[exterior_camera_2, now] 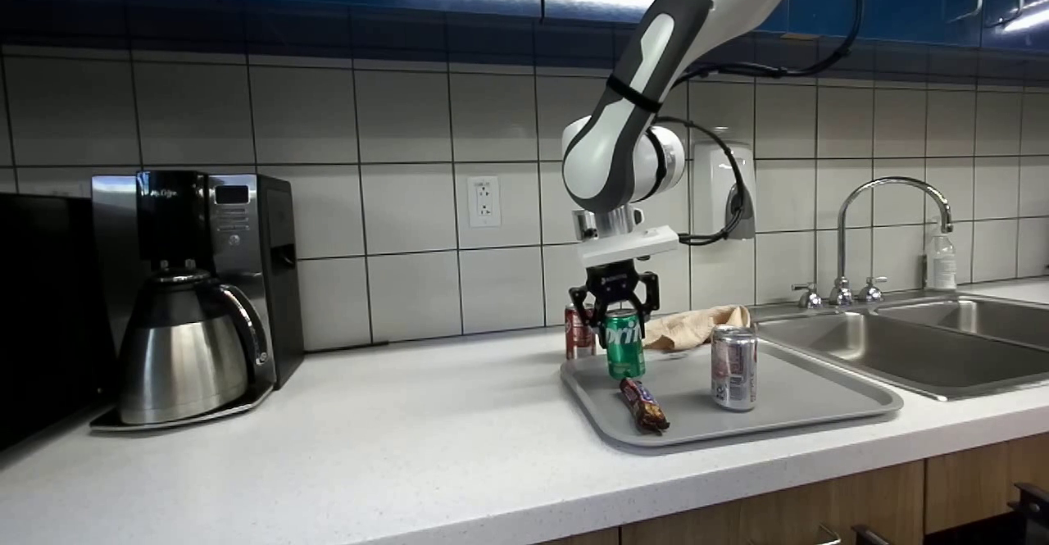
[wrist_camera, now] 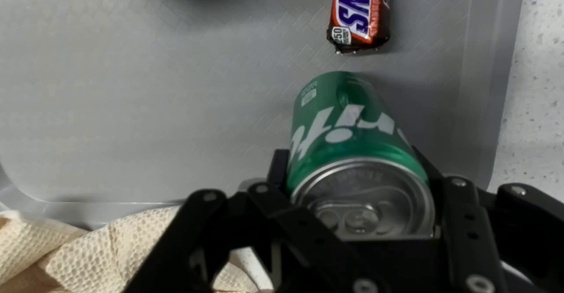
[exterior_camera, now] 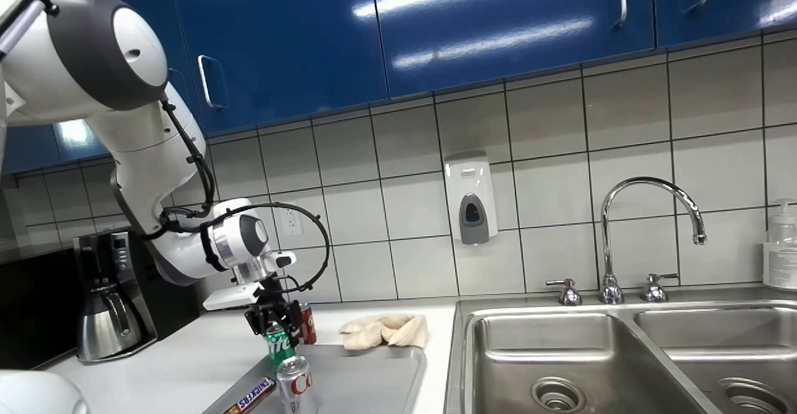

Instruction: Put the cans on the tray

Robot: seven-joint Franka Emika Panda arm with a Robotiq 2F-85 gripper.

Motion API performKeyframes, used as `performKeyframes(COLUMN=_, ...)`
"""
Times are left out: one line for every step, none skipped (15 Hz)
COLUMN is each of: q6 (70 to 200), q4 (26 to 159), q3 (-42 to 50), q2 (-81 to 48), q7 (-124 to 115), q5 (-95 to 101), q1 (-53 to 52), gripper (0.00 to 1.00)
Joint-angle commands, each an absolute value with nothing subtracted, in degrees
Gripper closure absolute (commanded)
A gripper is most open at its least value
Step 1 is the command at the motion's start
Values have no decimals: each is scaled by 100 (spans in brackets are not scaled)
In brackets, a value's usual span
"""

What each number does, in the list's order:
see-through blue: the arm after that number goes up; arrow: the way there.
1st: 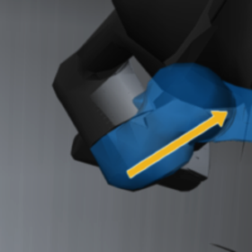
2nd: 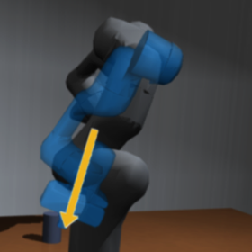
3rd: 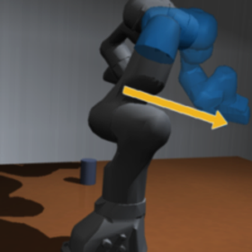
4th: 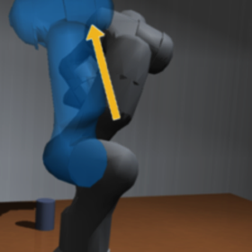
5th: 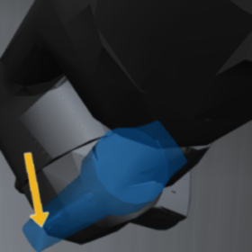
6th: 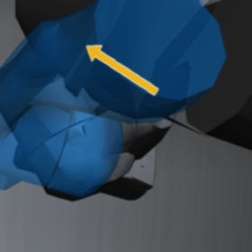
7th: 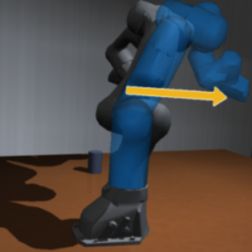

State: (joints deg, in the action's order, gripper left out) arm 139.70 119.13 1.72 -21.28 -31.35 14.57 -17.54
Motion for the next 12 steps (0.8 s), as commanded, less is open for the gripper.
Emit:
performKeyframes(q6=14079, q4=11989, q3=125, q2=-2049, q7=-3235, q5=1418, q1=-1686, gripper=61)
performKeyframes(q6=14126, q4=11989, q3=142, q2=-2056, q7=-3266, q5=1459, q1=-1700, gripper=61)
performKeyframes(q6=14141, q4=11985, q3=139, q2=-2062, q7=-3256, q5=1451, q1=-1697, gripper=61)
performKeyframes(q6=14174, q4=11979, q3=144, q2=-2071, q7=-3259, q5=1454, q1=-1699, gripper=61)
performKeyframes(q6=14198, q4=11979, q3=139, q2=-2072, q7=-3249, q5=1441, q1=-1698, gripper=61)
performKeyframes(q6=14198, q4=11978, q3=128, q2=-2069, q7=-3226, q5=1414, q1=-1694, gripper=61)
performKeyframes(q6=14190, q4=11978, q3=111, q2=-2065, q7=-3198, q5=1376, q1=-1685, gripper=11)
performKeyframes(q6=14175, q4=11977, q3=112, q2=-2064, q7=-3199, q5=1378, q1=-1689, gripper=10)
performKeyframes(q6=14170, q4=11975, q3=98, q2=-2062, q7=-3183, q5=1348, q1=-1680, gripper=3)
performKeyframes(q6=14155, q4=11971, q3=84, q2=-2057, q7=-3172, q5=1315, q1=-1674, gripper=0)
performKeyframes(q6=14145, q4=11958, q3=77, q2=-2059, q7=-3172, q5=1304, q1=-1683, gripper=0)
performKeyframes(q6=14123, q4=11942, q3=73, q2=-2050, q7=-3164, q5=1297, q1=-1692, gripper=0)
